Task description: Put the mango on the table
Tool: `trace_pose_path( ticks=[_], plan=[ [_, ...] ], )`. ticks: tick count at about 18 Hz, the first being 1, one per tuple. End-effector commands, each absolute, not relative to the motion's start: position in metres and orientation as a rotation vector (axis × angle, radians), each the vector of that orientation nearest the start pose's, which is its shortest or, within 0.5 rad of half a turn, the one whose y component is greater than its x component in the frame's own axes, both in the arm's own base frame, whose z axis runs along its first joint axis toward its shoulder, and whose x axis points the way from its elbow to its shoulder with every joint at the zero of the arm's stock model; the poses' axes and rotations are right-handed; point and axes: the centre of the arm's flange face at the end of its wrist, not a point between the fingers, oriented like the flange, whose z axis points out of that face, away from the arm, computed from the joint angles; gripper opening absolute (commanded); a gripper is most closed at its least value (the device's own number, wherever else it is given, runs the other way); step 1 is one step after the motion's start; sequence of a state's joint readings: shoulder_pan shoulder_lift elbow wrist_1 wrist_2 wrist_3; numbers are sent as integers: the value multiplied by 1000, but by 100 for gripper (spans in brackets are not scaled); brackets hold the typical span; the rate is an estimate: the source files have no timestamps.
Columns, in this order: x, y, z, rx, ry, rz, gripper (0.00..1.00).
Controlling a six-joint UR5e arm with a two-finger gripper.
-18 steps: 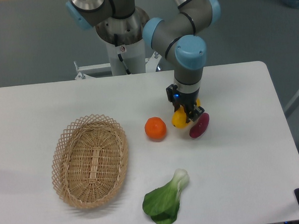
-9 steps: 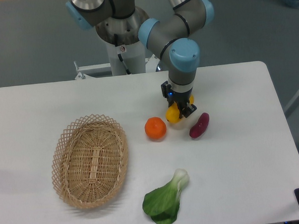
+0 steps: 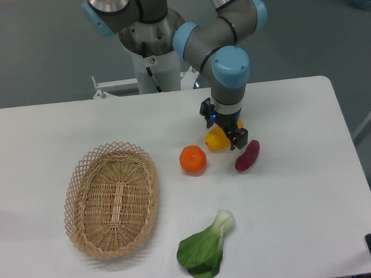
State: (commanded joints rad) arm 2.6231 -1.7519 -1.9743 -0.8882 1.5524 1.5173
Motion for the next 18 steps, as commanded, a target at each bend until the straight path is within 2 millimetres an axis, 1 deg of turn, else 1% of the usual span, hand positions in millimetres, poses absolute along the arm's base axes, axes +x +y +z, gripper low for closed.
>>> trace_pose_path(
  ticks=[1,3,6,7,11,13,15,16,18],
  plan=[
    [-380,375,285,-3007,689,171,100],
    [-390,384,306,-3009,587,210,100],
    [-401,392,336,-3014,557,161,100],
    [-403,394,343,-3012,555,136,100],
    [-413,393,365,-3003,535,134,100],
    [-416,395,382,-2986,532,134,100],
    [-422,387,385,-2989,525,124,100],
    [-424,383,390,-2986,513,137,100],
    [-426,381,395,-2974,513,138,100]
  ],
)
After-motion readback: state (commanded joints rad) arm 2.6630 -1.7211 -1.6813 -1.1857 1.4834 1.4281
